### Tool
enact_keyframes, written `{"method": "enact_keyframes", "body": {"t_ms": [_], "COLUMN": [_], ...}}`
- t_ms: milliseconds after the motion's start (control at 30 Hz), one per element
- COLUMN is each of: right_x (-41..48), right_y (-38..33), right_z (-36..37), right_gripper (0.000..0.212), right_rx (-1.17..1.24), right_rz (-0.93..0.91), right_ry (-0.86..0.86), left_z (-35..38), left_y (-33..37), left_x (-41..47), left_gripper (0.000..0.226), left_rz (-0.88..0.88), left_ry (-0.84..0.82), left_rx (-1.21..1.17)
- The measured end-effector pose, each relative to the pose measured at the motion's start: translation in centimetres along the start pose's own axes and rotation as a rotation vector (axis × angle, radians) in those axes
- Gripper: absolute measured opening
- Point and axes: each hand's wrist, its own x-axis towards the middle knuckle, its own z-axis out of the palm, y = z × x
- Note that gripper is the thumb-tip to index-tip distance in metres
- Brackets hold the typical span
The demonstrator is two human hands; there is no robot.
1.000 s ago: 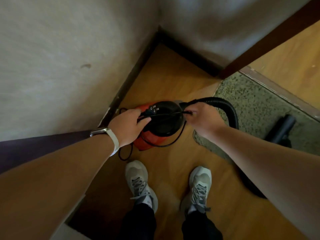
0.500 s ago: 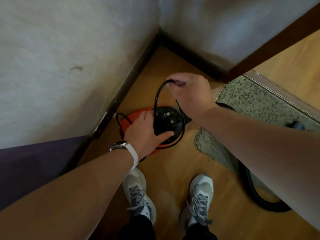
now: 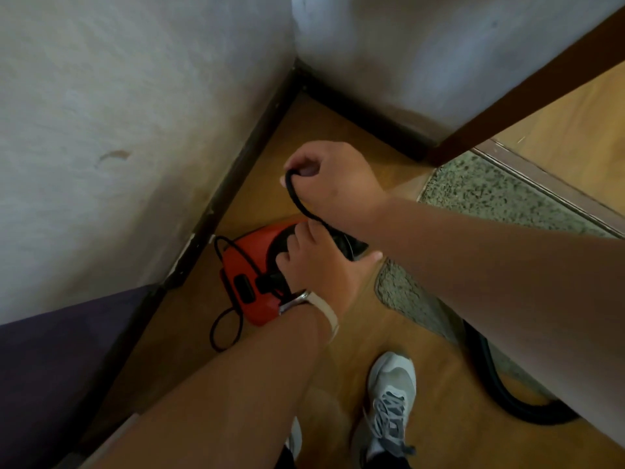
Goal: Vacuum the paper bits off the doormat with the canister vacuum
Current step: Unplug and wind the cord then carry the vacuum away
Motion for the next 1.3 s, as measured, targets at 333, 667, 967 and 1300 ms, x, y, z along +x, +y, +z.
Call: {"method": "enact_keyframes", "body": {"t_ms": [333,667,967,1300], "right_x": [-0.2,-0.6,-3.5,-6.9], "right_y": [-0.2,2.1,3.8,13.4], "right_z": [-2.3,-6.1,-8.0,-7.5], "right_gripper": [0.010,0.016,0.004,0.060], "right_rx": [0.067,0.240,0.189,-0.331], "right_rz": [0.082,0.252,0.309,0.380], "right_ry": [0.135,0.201,0.025,-0.003], "left_z": [-0.2,-2.7,-6.7,-4.6], "left_y": [1.3,-1.1,-2.9,-6.3], "left_x": [4.9,5.0,3.6,4.3], "left_gripper": [0.033,0.021,0.010,0.054], "left_rz": [-0.284,0.071,0.206,0.204], "left_ry": [-0.042,-0.201,-0.250,-0.468], "left_rx": [-0.113,-0.336,-0.286,0.017]}}
